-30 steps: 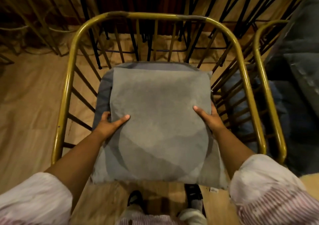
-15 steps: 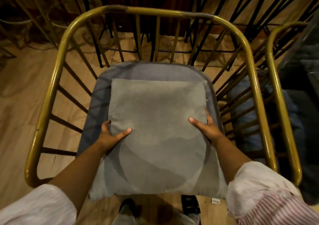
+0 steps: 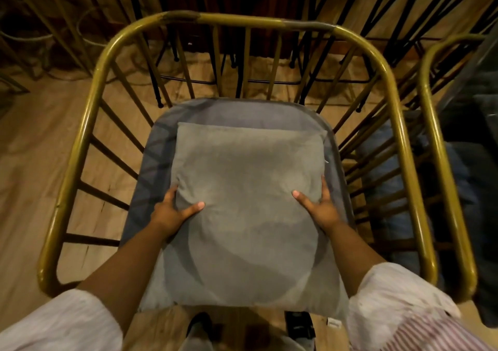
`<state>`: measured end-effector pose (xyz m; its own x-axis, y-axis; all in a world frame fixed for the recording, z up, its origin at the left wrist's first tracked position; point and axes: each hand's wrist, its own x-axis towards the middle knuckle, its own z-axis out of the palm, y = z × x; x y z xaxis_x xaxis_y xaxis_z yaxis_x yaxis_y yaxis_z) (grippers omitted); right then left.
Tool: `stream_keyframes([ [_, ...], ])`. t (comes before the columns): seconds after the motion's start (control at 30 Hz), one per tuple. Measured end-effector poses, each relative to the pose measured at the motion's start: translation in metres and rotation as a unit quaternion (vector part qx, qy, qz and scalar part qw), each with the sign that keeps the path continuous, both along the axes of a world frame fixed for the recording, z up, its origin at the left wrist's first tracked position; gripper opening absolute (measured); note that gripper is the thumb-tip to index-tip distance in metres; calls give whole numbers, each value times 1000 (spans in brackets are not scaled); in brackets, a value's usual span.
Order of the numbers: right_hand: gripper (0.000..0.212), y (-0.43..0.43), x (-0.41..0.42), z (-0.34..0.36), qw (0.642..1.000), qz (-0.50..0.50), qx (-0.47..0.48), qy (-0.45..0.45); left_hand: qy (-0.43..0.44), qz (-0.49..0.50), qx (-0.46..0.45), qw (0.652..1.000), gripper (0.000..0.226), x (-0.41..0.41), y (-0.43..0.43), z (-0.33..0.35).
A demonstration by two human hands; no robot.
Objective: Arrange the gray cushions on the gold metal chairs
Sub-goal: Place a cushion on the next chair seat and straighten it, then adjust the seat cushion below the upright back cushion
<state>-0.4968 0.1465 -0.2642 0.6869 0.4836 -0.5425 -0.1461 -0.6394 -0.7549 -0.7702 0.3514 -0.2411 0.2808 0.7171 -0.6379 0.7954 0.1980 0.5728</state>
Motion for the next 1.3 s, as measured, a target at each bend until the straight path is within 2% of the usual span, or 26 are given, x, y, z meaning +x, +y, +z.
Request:
stream_keyframes([
  [0.07,123,-1,-6,0,999,25,-30,-10,22,-22,-12,999,120,3,0,-1],
  [0.13,125,-2,-6,-2,997,32,-70,-10,33,-46,-13,998,103,8,-2,5],
  [0.27,96,-7,-12,14,993,50,-99,-47,64,-84,-8,994,88,24,-11,30],
  [0.33,90,-14,-20,40,992,58,-91,-68,41,-117,-18,992,85,36,-24,60],
  [0.4,63,-24,-28,80,991,48,-65,-102,-2,-156,-15,988,88,52,-39,99],
  [0.47,45,-37,-31,118,989,33,-29,-138,-34,-195,9,980,77,69,-56,140],
  [0.57,40,-67,-30,179,980,-4,8,-197,-78,-252,47,963,64,98,-84,195],
  [0.73,29,-133,10,256,963,-66,55,-255,-129,-334,95,929,55,155,-150,275],
  [1.0,35,-263,135,297,950,-76,69,-296,-208,-362,102,903,33,287,-290,313],
  [1.1,37,-302,178,301,953,-66,59,-290,-203,-364,76,906,37,326,-332,307],
  [1.2,37,-332,220,303,956,-77,65,-274,-195,-367,82,906,64,368,-360,300],
  [1.3,38,-351,256,298,958,-102,74,-257,-172,-369,77,910,69,409,-371,288],
])
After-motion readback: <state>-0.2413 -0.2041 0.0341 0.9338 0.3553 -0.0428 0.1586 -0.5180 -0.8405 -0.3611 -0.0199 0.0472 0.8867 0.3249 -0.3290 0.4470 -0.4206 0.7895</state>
